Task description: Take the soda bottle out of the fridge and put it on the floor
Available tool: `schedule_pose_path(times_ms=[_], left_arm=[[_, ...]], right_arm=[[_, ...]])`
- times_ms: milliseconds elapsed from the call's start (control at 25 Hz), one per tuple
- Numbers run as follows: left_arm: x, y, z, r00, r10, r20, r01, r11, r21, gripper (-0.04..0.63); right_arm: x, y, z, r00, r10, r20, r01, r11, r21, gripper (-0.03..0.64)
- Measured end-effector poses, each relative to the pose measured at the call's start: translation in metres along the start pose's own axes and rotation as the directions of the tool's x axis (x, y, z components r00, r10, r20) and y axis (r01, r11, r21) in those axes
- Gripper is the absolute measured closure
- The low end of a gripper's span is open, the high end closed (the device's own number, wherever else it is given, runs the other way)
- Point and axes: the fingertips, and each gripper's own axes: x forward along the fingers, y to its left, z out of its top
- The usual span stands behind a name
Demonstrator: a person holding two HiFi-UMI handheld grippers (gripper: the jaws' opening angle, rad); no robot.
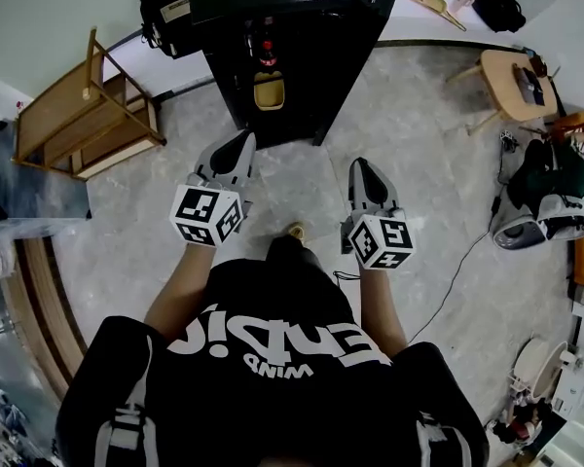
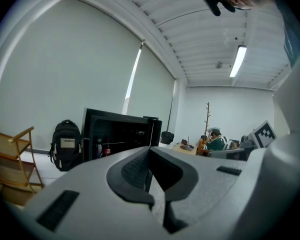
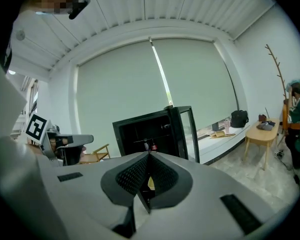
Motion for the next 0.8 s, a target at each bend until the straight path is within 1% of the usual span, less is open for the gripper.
schedule_pose_path(times_ms=[200, 320, 520, 800], left_arm=[[0.029, 0.008, 0.002, 0.999, 0.048, 0.003, -0.048, 0.999, -0.014, 0.589], [0.046, 0.011, 0.003, 0.998, 0.061, -0.005, -0.061, 0.998, -0.007, 0.589], [0.065, 0.027, 0.010, 0.998, 0.061, -0.006, -0.061, 0.998, -0.003, 0.589], [0.086, 0.043, 0.019, 0.999, 0.043, -0.005, -0.043, 0.999, 0.016, 0.589]], right_arm=[[0.030, -0.019, 0.006, 0.999, 0.047, -0.023, -0.047, 0.999, -0.004, 0.594], [0.046, -0.030, 0.008, 0.998, 0.055, -0.033, -0.055, 0.999, -0.001, 0.594], [0.070, -0.029, 0.013, 0.998, 0.058, -0.030, -0.057, 0.998, 0.001, 0.594], [0.089, -0.029, 0.025, 0.999, 0.036, -0.018, -0.036, 0.999, 0.004, 0.594]])
